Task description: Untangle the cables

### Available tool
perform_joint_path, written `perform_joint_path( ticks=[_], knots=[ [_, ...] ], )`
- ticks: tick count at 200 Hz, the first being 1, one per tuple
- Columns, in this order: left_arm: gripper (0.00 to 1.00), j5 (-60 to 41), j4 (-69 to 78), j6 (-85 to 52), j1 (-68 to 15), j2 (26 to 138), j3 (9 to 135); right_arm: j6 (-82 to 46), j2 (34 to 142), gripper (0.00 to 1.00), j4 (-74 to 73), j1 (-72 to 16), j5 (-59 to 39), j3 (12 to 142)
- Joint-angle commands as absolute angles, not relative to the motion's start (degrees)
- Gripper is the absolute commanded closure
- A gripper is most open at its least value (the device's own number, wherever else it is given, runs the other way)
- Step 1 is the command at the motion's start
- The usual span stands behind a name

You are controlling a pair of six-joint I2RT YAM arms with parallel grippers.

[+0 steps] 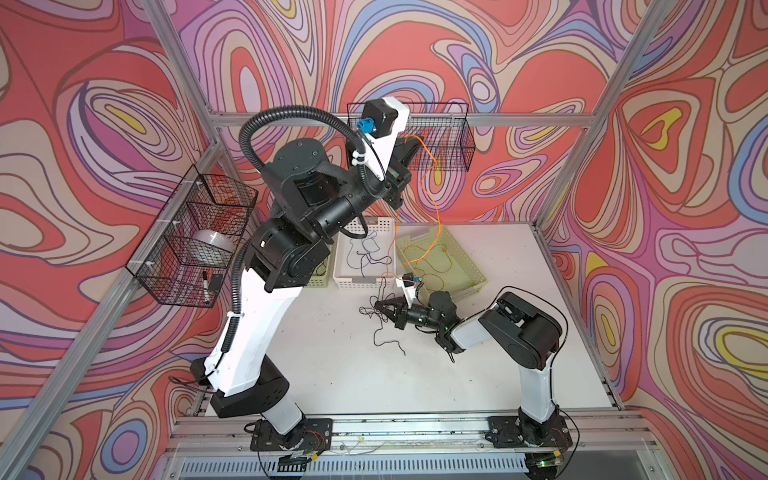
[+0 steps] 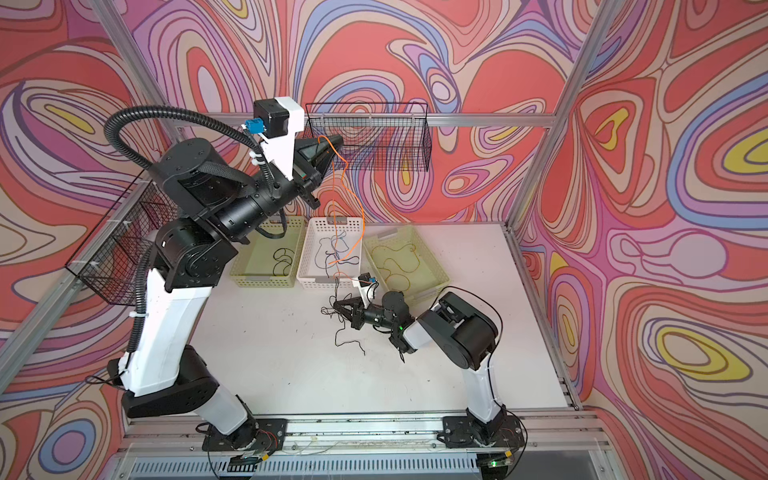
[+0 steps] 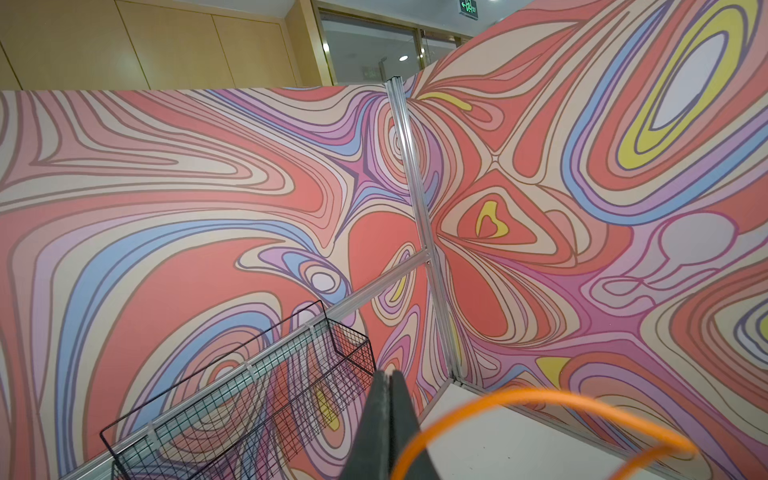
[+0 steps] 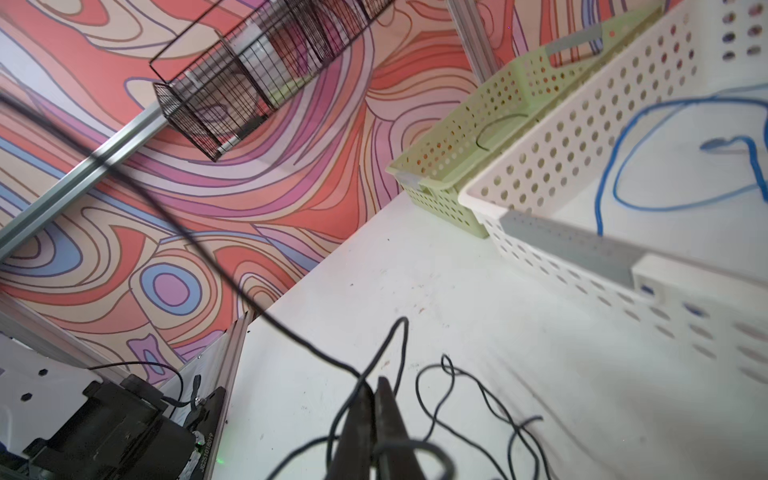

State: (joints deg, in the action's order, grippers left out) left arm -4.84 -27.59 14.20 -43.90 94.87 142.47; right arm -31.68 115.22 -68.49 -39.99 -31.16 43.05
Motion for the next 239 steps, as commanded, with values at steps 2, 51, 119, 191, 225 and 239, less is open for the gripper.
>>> perform_joint_path(
  ticks=[2, 51, 119, 191, 225, 239],
  knots=[
    [1.0, 0.09, -26.53, 20.86, -44.12, 96.12, 145.86, -32.11, 115.94, 1.0, -56.1, -39.04, -25.87, 40.79],
    [1.0, 7.29, -25.53, 29.85, -41.72, 95.61, 147.21, -28.0, 107.35, 1.0, -33.21, -38.41, -12.47, 35.77],
    [1.0, 3.57, -26.84, 26.01, -36.3, 93.31, 141.38, -22.13, 94.36, 0.71, -22.26, -38.23, -7.43, 30.74],
    [1.0, -6.99, -26.72, 13.56, -34.72, 101.35, 137.7, -14.17, 71.97, 0.45, -12.86, -38.23, -7.99, 27.96],
    [1.0, -11.5, -22.99, 7.83, -34.63, 106.83, 137.12, -16.68, 62.54, 0.44, -10.72, -38.23, -7.01, 24.16],
    [1.0, -13.1, -21.05, 5.43, -34.61, 108.82, 136.89, -17.94, 57.32, 0.44, -8.99, -38.23, -4.75, 22.94]
  ],
)
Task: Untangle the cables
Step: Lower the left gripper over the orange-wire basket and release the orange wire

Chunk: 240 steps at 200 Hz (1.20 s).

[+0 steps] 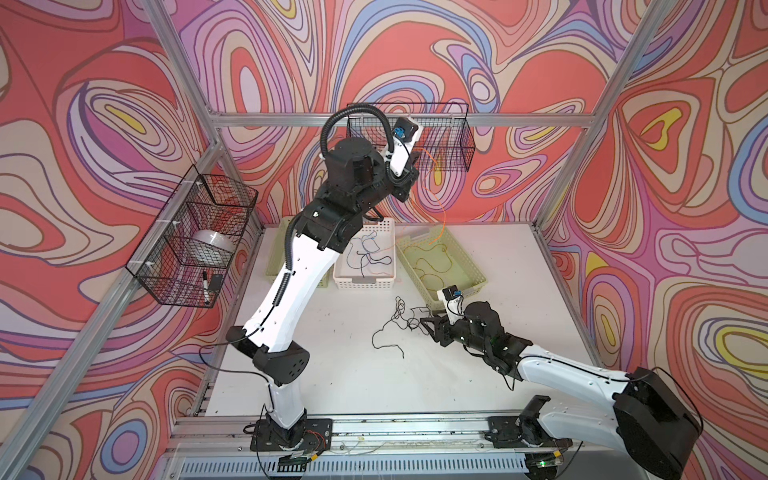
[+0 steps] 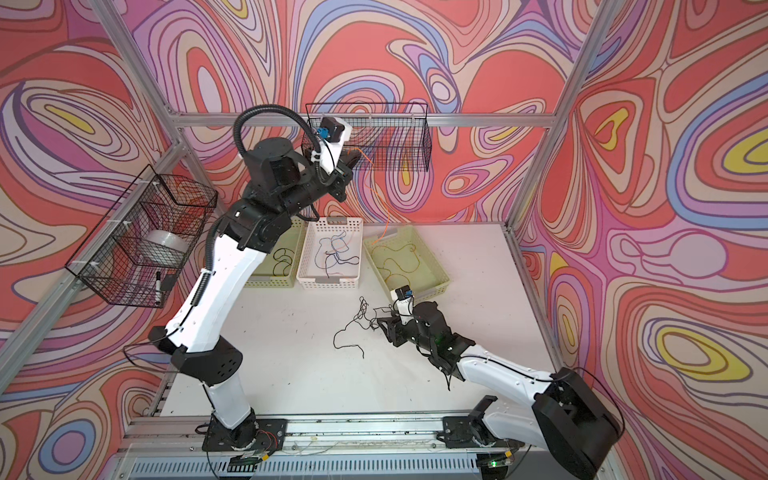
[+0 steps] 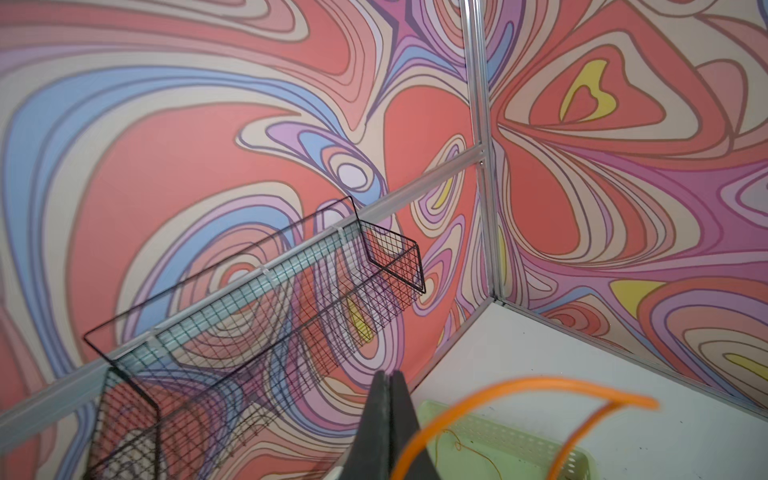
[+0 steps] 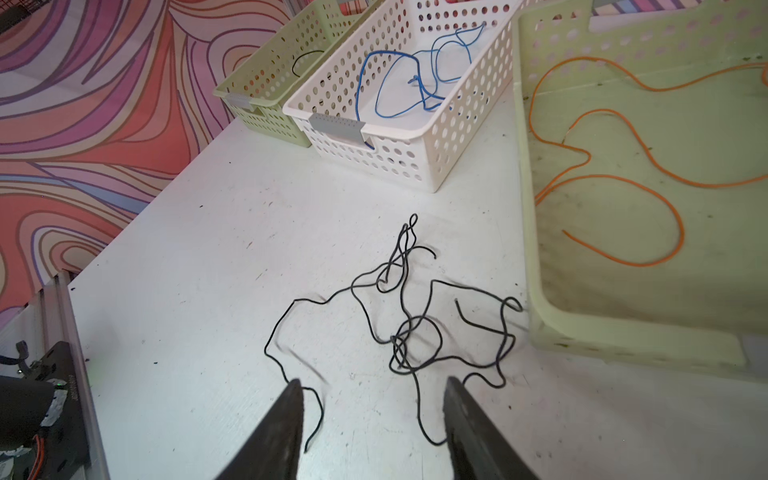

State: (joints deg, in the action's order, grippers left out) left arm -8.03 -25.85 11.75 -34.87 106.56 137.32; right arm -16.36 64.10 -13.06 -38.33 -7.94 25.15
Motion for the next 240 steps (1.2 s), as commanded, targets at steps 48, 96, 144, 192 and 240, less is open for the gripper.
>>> perform_joint_path(
  ticks=[48, 96, 144, 192, 240],
  knots=[
    [1.0, -17.02, -11.92, -3.36, -34.54, 114.29, 134.83, -20.3, 44.05, 0.46, 3.36, -38.23, 1.46, 23.54],
    [1.0, -15.88, -9.08, -6.72, -34.55, 121.02, 134.73, -22.48, 33.96, 0.49, 11.41, -38.22, 5.54, 25.04],
    [1.0, -15.56, -5.94, -8.71, -34.59, 123.47, 128.28, -22.67, 27.71, 0.5, 17.07, -38.23, 10.46, 25.22],
    [1.0, -14.8, -4.41, -10.72, -34.59, 127.67, 124.47, -22.44, 31.92, 0.5, 16.22, -38.23, 9.79, 25.75],
    [1.0, -11.7, -1.53, -11.77, -34.63, 129.64, 116.17, -22.85, 31.33, 0.5, 17.54, -38.16, 12.79, 25.75]
  ],
)
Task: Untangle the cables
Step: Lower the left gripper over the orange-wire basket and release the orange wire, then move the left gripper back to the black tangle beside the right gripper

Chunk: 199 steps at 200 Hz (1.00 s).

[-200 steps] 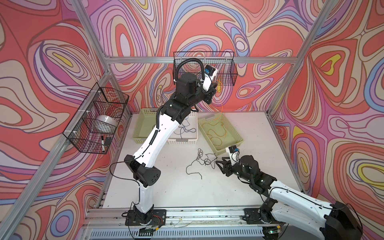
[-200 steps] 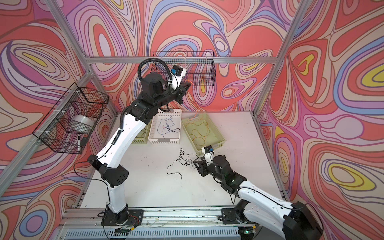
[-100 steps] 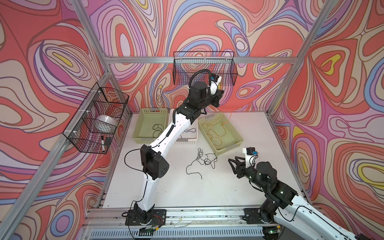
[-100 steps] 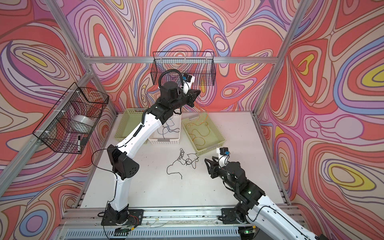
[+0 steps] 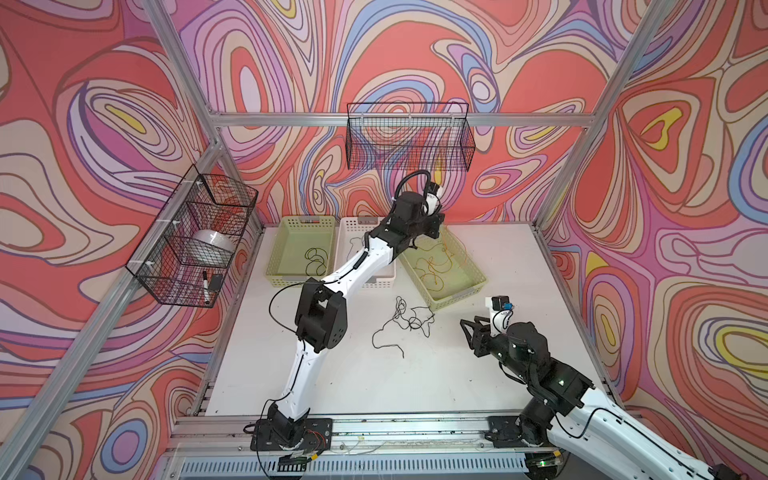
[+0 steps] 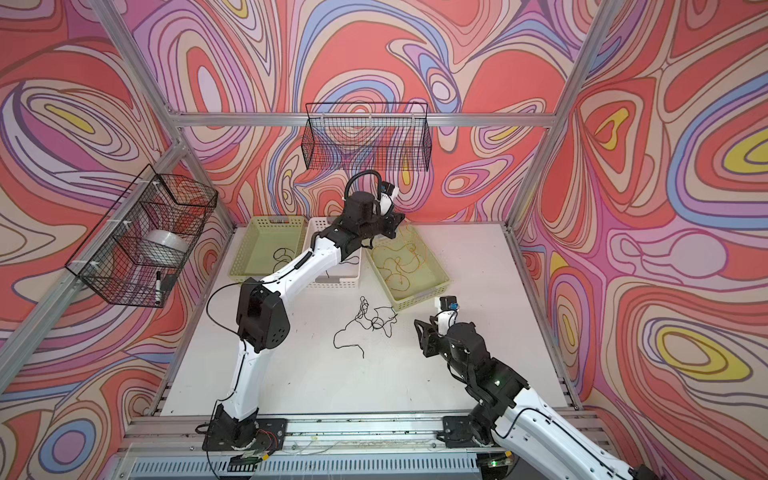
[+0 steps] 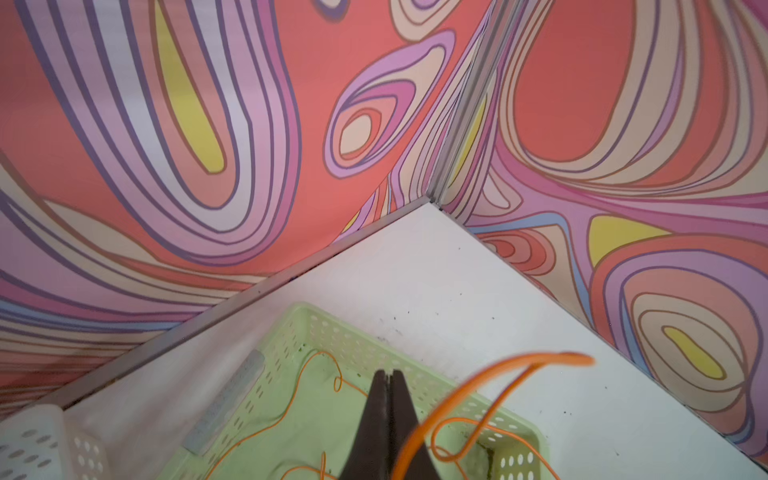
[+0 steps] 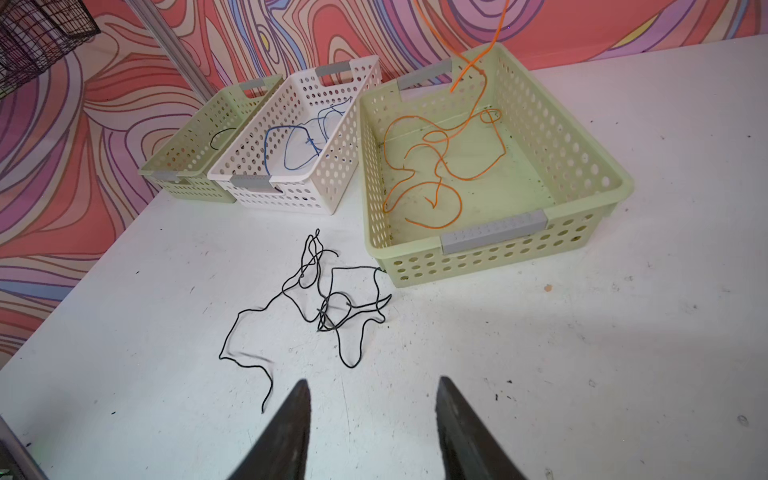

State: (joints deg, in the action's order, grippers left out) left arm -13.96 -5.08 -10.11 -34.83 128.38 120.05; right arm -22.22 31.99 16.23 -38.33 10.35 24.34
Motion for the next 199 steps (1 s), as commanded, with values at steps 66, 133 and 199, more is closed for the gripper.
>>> perform_joint_path(
  ticks=[66, 133, 199],
  knots=[
    [0.17, -5.35, -2.8, -8.39, -35.77, 124.64, 108.68, -22.32, 36.4, 0.48, 23.16, -38.23, 18.73, 29.17],
    [0.01, -3.49, -8.48, -2.29, -36.47, 108.89, 96.85, -21.28, 44.63, 0.47, 18.48, -38.23, 16.2, 30.29],
    [0.18, -0.98, -14.35, -2.82, -38.0, 91.61, 74.35, -21.53, 66.58, 0.48, 7.79, -38.21, 6.05, 35.04]
  ],
)
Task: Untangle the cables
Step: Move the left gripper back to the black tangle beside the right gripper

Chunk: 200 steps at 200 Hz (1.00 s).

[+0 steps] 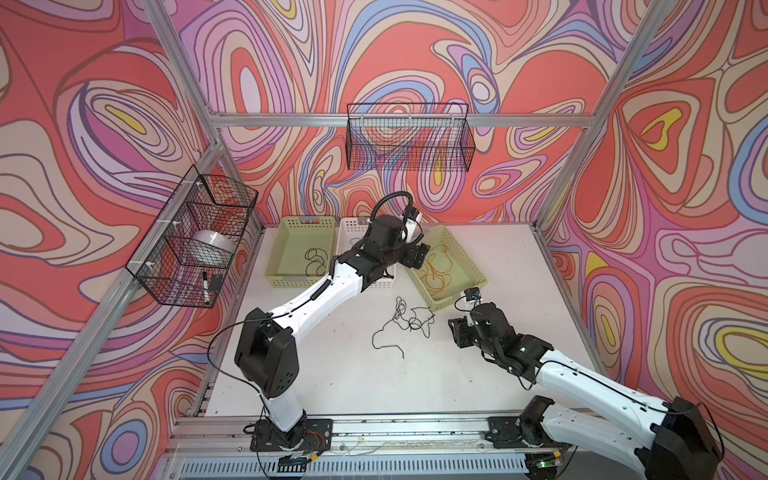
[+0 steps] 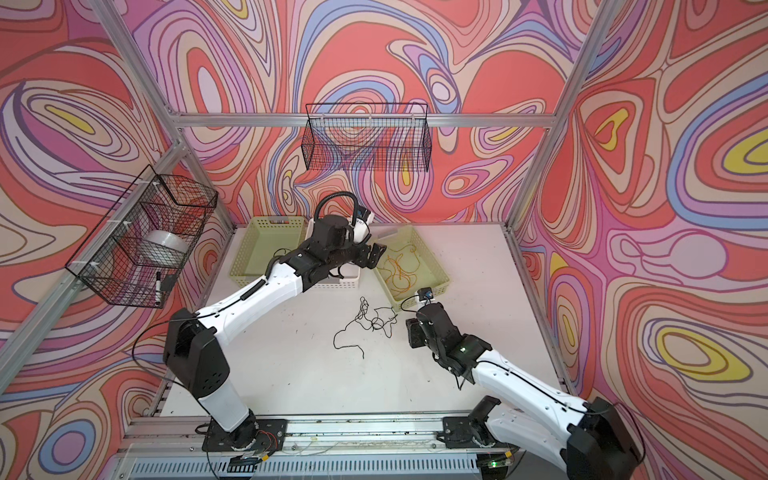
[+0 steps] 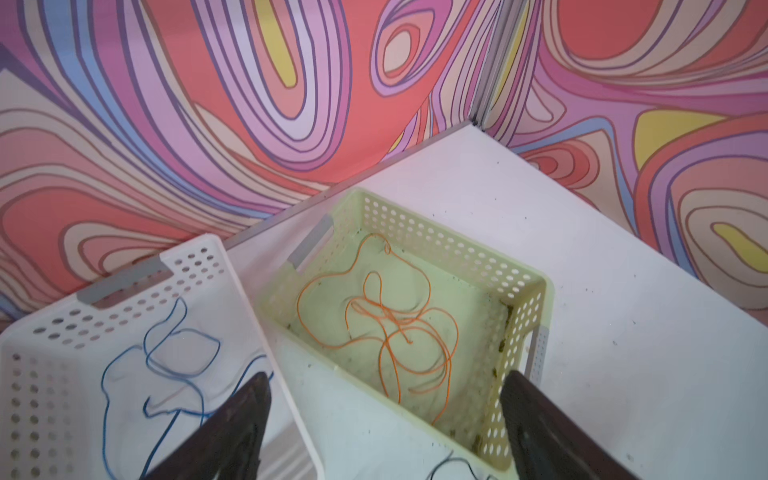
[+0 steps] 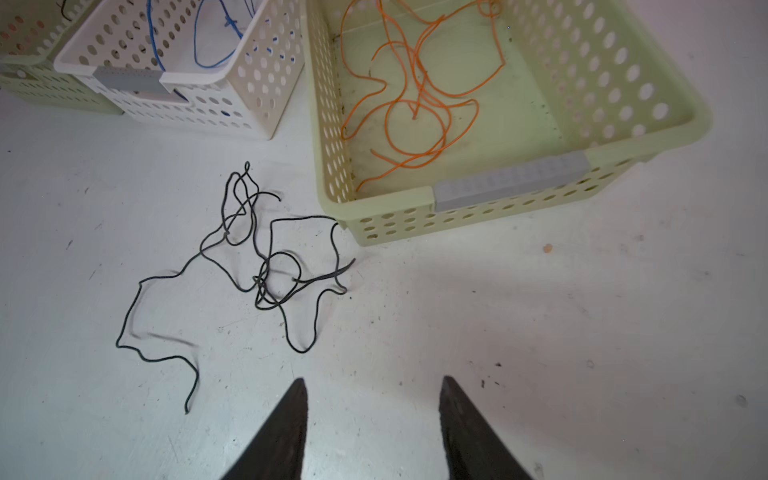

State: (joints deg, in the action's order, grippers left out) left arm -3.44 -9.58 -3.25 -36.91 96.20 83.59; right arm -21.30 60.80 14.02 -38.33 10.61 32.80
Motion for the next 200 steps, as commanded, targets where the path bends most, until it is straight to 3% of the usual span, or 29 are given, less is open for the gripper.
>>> perform_joint_path(
  ticks=[1, 55, 111, 152, 200],
  knots=[
    [0.18, -0.98, -14.25, -2.91, -38.03, 91.33, 73.83, -21.53, 66.91, 0.48, 7.63, -38.22, 5.93, 35.05],
    [0.28, 2.37, -14.76, -4.27, -41.48, 84.24, 55.26, -21.1, 75.88, 0.48, 2.37, -38.24, 3.6, 38.22],
    [0.32, 8.74, -25.66, -6.49, -41.18, 92.3, 57.19, -21.14, 75.88, 0.47, 3.94, -38.32, 3.05, 38.88],
    [0.32, 5.39, -26.78, -9.96, -40.54, 93.74, 55.28, -22.06, 74.93, 0.47, 3.66, -38.32, 3.63, 37.37],
    [0.54, 1.84, -27.13, -9.16, -39.28, 97.71, 55.29, -20.91, 75.57, 0.47, 3.5, -38.32, 3.59, 38.04]
  ],
)
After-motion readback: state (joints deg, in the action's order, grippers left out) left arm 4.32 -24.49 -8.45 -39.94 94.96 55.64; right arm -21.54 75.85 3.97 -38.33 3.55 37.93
